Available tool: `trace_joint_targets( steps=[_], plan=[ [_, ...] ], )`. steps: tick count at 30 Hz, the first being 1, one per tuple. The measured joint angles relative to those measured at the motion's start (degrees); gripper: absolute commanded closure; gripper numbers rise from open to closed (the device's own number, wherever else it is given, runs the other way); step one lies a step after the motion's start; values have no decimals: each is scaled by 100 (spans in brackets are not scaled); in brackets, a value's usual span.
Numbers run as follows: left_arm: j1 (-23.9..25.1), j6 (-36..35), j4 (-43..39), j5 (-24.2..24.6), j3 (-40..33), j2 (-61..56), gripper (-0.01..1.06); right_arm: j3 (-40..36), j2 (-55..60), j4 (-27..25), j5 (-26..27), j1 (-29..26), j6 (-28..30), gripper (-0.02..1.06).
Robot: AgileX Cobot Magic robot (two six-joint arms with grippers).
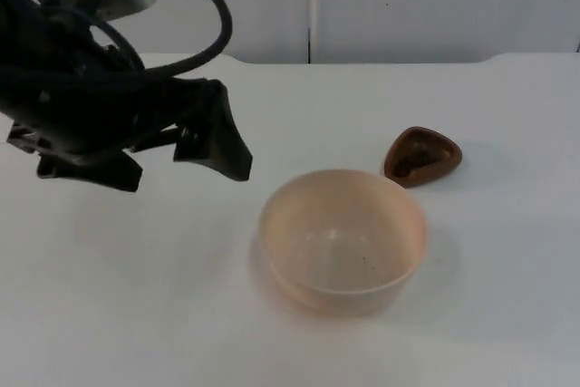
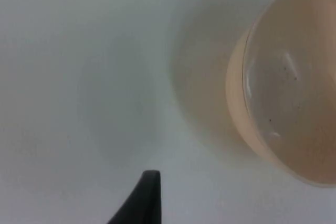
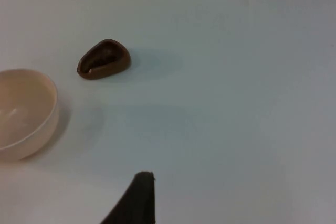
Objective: Pick up the bowl with the left hand and pour the coffee beans from the cup into the bowl with the right hand.
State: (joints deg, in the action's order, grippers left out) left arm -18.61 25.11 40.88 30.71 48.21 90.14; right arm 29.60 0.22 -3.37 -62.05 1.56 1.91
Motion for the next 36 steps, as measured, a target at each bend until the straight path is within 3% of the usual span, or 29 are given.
trace_joint_targets(
  steps=[7,18,36],
  plan=[
    [0,-353,-90,153,587,685,5,0,0,0,0,0,0,-1],
    [-13,-694,-151,168,869,1579,5,0,0,0,0,0,0,-1],
    [-394,-1509,-512,-158,1366,2552,5,0,0,0,0,0,0,-1]
  ],
)
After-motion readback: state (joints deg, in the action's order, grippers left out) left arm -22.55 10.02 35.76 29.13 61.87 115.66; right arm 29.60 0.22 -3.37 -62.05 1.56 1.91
